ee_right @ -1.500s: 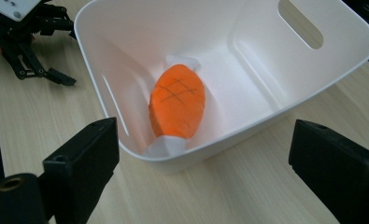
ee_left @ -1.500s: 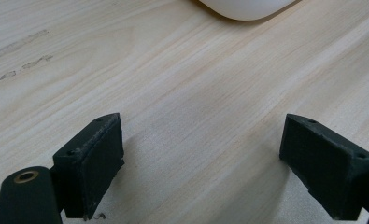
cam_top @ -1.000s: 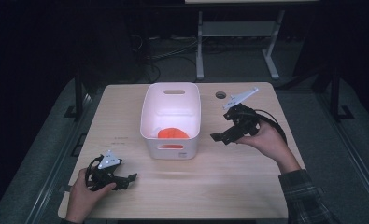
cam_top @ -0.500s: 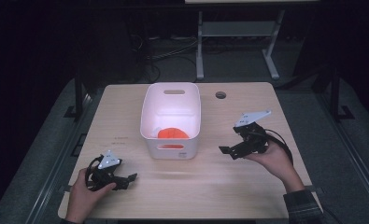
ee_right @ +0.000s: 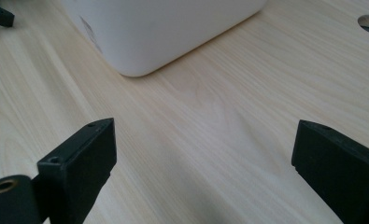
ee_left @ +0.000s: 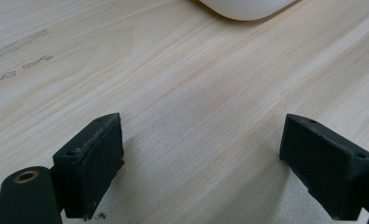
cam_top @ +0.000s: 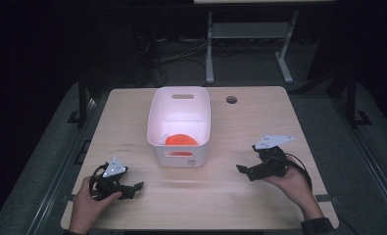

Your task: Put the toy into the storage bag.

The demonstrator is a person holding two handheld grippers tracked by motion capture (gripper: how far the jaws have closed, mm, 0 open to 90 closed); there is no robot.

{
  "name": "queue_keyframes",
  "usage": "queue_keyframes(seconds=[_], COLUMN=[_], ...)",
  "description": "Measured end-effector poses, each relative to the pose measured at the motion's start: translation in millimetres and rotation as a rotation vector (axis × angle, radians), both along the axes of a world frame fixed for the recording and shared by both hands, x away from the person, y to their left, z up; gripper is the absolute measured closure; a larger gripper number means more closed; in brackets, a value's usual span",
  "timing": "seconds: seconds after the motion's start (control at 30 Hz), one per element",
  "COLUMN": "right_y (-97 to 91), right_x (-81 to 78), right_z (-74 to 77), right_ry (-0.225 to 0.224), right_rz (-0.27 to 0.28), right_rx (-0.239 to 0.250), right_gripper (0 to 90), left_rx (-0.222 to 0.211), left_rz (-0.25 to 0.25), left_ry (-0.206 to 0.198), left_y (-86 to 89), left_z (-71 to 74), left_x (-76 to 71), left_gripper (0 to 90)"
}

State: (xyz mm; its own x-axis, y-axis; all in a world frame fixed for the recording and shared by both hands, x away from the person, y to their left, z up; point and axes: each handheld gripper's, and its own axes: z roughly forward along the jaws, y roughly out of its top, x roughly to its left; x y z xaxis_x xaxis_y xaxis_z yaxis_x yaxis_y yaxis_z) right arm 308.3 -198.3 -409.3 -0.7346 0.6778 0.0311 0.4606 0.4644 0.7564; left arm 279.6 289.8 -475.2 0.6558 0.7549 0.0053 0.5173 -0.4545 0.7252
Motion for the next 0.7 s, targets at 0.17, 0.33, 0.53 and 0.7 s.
queue_keyframes(seconds=[0.17,0.33,0.53,0.7], right_y=[-6.1,-11.0,-19.8,-26.8], right_x=[-8.3,-15.6,-28.2,-35.9], right_z=[-12.4,-21.6,-33.7,-43.9], right_ry=[-0.017,-0.022,-0.028,-0.019], right_rz=[-0.034,-0.057,-0.091,-0.111], right_rx=[0.007,0.012,0.005,0.005], right_gripper=[6.4,6.3,6.4,6.4], left_rx=[0.004,0.0,0.001,0.001], left_rz=[-0.003,0.0,-0.001,-0.001], left_ry=[0.001,0.0,-0.001,-0.001], left_y=[0.3,0.0,0.1,0.1], left_z=[0.2,0.0,0.0,0.0], left_x=[0.1,0.0,0.0,0.0], left_gripper=[12.6,12.6,12.6,12.7])
